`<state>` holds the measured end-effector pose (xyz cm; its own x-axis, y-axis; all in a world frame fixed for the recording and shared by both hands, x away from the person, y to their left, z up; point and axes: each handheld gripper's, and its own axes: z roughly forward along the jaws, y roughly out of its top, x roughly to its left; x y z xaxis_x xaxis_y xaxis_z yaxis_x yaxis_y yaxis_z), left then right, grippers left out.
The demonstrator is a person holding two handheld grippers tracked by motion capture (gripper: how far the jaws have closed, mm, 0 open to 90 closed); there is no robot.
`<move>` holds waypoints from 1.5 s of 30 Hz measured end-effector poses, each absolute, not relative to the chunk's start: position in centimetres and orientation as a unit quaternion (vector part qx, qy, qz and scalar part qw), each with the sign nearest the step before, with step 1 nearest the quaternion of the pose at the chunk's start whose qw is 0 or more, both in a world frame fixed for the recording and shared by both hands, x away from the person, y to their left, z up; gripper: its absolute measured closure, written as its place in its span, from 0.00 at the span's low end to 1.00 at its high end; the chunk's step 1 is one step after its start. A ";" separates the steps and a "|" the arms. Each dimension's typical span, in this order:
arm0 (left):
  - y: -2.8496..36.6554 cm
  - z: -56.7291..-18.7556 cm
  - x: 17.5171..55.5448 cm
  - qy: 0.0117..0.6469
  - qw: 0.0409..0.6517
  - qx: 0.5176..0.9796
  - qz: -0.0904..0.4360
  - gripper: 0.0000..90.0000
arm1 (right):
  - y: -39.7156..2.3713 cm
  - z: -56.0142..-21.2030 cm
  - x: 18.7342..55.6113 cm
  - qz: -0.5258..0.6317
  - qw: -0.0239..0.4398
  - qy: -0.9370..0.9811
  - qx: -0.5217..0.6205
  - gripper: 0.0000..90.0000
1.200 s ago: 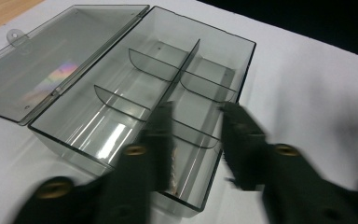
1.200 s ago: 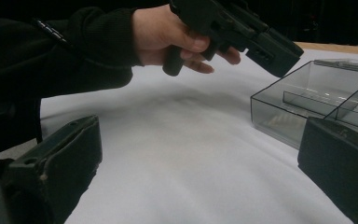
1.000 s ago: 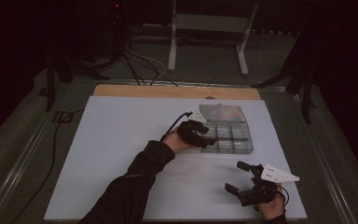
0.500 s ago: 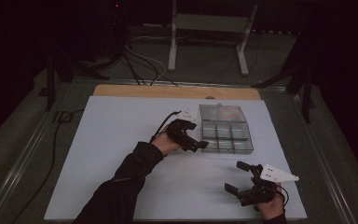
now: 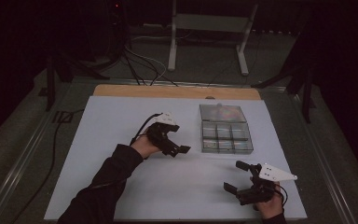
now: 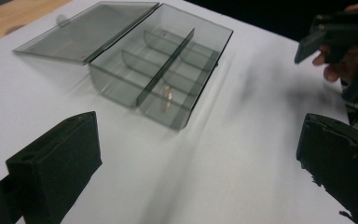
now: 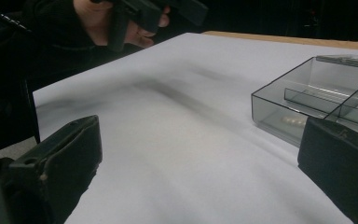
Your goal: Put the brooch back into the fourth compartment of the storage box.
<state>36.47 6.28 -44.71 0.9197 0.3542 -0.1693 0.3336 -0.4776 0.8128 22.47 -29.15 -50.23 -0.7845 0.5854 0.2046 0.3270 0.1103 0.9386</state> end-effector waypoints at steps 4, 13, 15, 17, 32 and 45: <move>8.5 -44.4 35.7 0.211 0.474 0.854 0.024 0.02 | -29.2 -50.2 22.4 0.592 0.110 0.736 0.309 0.00; 13.0 -44.6 33.9 0.238 0.477 0.845 0.037 0.02 | -29.2 -50.2 22.4 0.591 0.112 0.736 0.310 0.00; 13.5 -44.8 33.6 0.242 0.477 0.844 0.038 0.02 | -29.2 -50.2 22.4 0.590 0.112 0.737 0.311 0.00; 14.8 -45.3 33.0 0.251 0.475 0.842 0.044 0.02 | -29.2 -50.3 22.4 0.589 0.112 0.737 0.312 0.00; 20.3 -48.0 29.0 0.291 0.476 0.826 0.075 0.02 | -29.2 -50.3 22.4 0.585 0.115 0.739 0.312 0.00; 24.5 -50.7 25.2 0.339 0.485 0.803 0.072 0.02 | -29.0 -50.4 22.5 0.582 0.114 0.741 0.314 0.00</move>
